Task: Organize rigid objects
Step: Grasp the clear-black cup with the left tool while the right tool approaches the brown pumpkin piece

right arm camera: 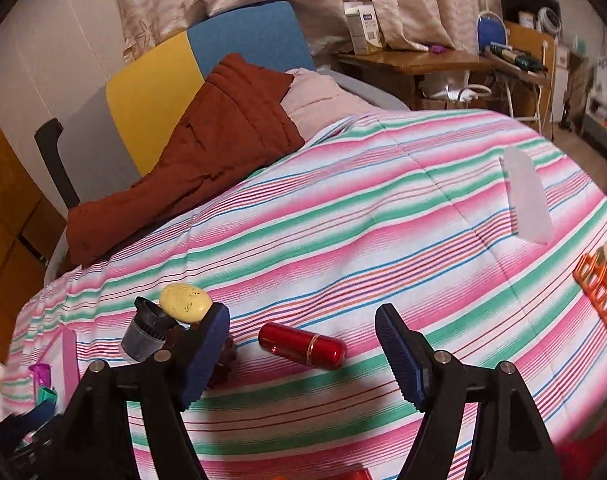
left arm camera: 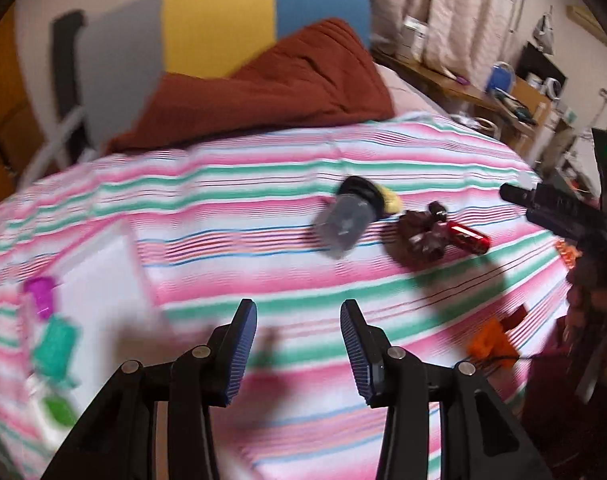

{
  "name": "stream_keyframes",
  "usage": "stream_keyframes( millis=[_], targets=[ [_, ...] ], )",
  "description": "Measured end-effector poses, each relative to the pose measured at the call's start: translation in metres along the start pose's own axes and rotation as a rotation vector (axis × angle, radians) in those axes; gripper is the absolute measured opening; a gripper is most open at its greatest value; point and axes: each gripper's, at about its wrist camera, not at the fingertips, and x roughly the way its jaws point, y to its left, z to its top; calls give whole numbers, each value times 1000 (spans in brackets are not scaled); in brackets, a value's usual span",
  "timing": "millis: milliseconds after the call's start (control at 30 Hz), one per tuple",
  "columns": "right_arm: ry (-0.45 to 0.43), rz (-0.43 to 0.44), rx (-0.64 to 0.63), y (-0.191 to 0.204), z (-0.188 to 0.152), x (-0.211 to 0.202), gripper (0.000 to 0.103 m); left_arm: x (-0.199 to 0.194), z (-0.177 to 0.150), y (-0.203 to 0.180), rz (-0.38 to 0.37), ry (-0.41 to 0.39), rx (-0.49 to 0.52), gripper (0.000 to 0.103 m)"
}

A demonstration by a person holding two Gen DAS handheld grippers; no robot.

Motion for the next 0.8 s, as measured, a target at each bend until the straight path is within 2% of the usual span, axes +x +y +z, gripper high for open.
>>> stream_keyframes(
  millis=[67, 200, 300, 367, 533, 633, 667, 700, 733, 800],
  targets=[
    [15, 11, 13, -1, 0, 1, 76, 14, 10, -7, 7, 14, 28, 46],
    [15, 31, 34, -4, 1, -1, 78, 40, 34, -26, -6, 16, 107, 70],
    [13, 50, 50, -6, 2, -2, 78, 56, 51, -38, -1, 12, 165, 71],
    [15, 61, 60, -7, 3, -3, 78, 71, 59, -44, -4, 41, 213, 76],
    [25, 89, 73, -7, 3, -2, 79, 105, 70, -47, 32, 80, 271, 76],
    [21, 97, 75, -6, 4, -1, 79, 117, 74, -45, 15, 103, 248, 69],
    [21, 99, 74, -6, 4, -1, 79, 125, 74, -44, 7, 121, 235, 62],
    [24, 100, 72, -5, 4, -1, 79, 132, 74, -43, -7, 141, 213, 48],
    [27, 101, 72, -5, 4, 0, 79, 136, 72, -40, -11, 151, 191, 45],
    [36, 101, 69, -5, 3, 2, 79, 133, 66, -36, 1, 107, 155, 43]
  ],
)
